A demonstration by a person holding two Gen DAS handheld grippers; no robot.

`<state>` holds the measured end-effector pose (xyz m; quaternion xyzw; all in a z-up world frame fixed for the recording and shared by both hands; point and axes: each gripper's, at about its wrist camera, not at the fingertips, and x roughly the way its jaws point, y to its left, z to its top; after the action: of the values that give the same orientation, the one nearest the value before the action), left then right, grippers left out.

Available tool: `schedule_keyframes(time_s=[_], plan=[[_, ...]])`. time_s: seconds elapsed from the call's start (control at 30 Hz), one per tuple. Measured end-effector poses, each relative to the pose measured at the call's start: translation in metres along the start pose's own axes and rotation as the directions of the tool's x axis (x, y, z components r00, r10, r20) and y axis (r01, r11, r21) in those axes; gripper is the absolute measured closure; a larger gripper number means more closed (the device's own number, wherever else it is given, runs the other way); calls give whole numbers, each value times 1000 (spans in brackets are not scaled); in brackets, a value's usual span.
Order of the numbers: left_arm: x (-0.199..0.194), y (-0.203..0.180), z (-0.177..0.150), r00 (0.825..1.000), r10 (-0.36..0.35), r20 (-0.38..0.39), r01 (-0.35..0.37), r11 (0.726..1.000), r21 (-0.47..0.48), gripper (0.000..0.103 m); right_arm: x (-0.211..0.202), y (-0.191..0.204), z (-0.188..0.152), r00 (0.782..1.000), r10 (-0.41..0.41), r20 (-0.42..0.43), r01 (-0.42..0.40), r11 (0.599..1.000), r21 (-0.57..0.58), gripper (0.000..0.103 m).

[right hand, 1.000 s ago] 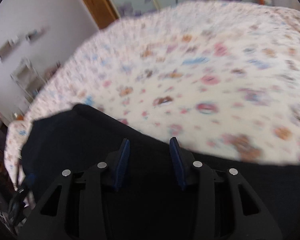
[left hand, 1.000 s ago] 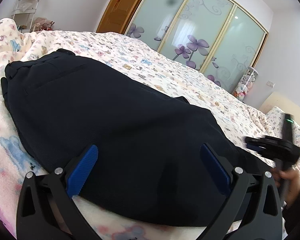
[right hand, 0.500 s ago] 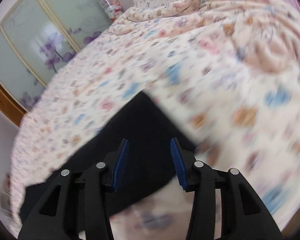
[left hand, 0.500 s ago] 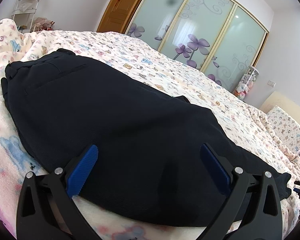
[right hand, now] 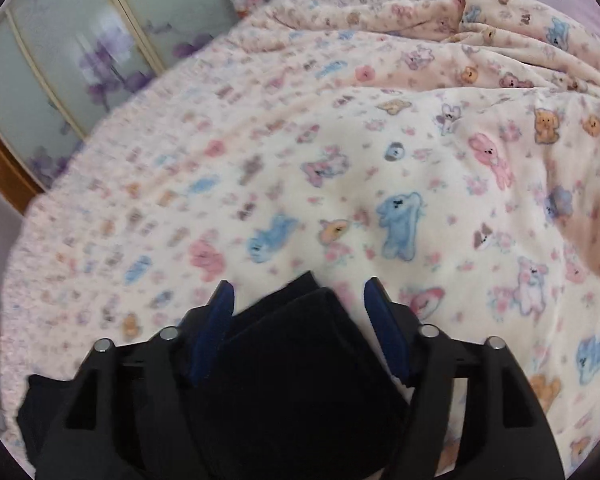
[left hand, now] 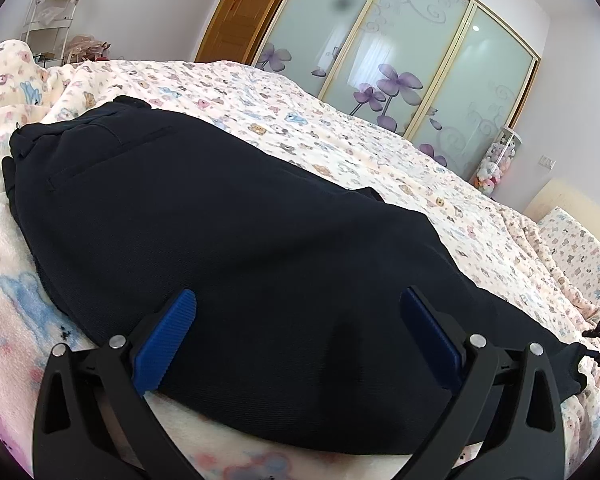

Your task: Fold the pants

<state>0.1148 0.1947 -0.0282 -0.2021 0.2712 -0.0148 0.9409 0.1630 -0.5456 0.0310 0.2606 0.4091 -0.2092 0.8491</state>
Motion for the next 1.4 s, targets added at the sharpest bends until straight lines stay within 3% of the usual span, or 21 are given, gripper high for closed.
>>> schedule_keyframes(time_s=[0.03, 0.07, 0.13, 0.27, 0.33, 0.37, 0.43, 0.53, 0.6, 0.67, 0.73, 0.83, 1.0, 1.27, 1.4], plan=[[0, -1, 0, 1000, 1, -1, -1, 1000, 0, 2, 4, 0, -2, 999, 12, -32, -12, 1000, -10, 67], [0, -1, 0, 1000, 2, -1, -2, 1000, 1, 2, 5, 0, -6, 998, 20, -56, -21, 1000, -14, 79], [0, 0, 1, 1000, 1, -1, -1, 1000, 1, 2, 2, -2, -15, 996, 23, -81, -25, 999, -23, 82], [0, -1, 1, 1000, 1, -1, -1, 1000, 1, 2, -6, -16, -25, 989, 56, -135, -53, 998, 24, 82], [0, 0, 1, 1000, 1, -1, -1, 1000, 1, 2, -11, -11, -23, 995, 20, -102, -25, 999, -42, 82], [0, 0, 1, 1000, 1, -1, -1, 1000, 1, 2, -14, -6, -21, 997, 7, -71, -13, 997, -74, 82], [0, 0, 1, 1000, 1, -1, -1, 1000, 1, 2, -30, 13, -13, 996, 32, 86, -18, 988, -152, 82], [0, -1, 1, 1000, 3, -2, -3, 1000, 2, 2, -42, 27, -6, 964, 103, 244, -57, 980, -188, 83], [-1, 0, 0, 1000, 4, -2, -4, 1000, 2, 2, -18, 28, -5, 982, -9, 186, 48, 978, -203, 82], [-1, 0, 0, 1000, 2, -1, -2, 1000, 1, 2, 20, 17, -13, 990, -140, 5, 138, 970, -200, 82], [0, -1, 0, 1000, 2, -1, -2, 1000, 0, 2, 14, 4, -21, 993, -115, 34, 119, 980, -161, 80], [0, -1, 0, 1000, 2, -1, -2, 1000, 0, 2, -17, -12, -25, 991, -90, 99, 100, 989, -105, 45], [-1, -1, 0, 1000, 2, -1, -2, 1000, 0, 2, -58, -45, -40, 994, 33, 104, -34, 999, 7, 45], [-1, -1, 0, 1000, 2, -1, -2, 1000, 0, 2, -41, -52, -56, 1000, -12, 4, 12, 999, -39, 49], [-1, -1, 0, 1000, 2, -1, -2, 1000, 0, 2, -26, -33, -60, 998, -61, -6, 59, 986, -157, 51]])
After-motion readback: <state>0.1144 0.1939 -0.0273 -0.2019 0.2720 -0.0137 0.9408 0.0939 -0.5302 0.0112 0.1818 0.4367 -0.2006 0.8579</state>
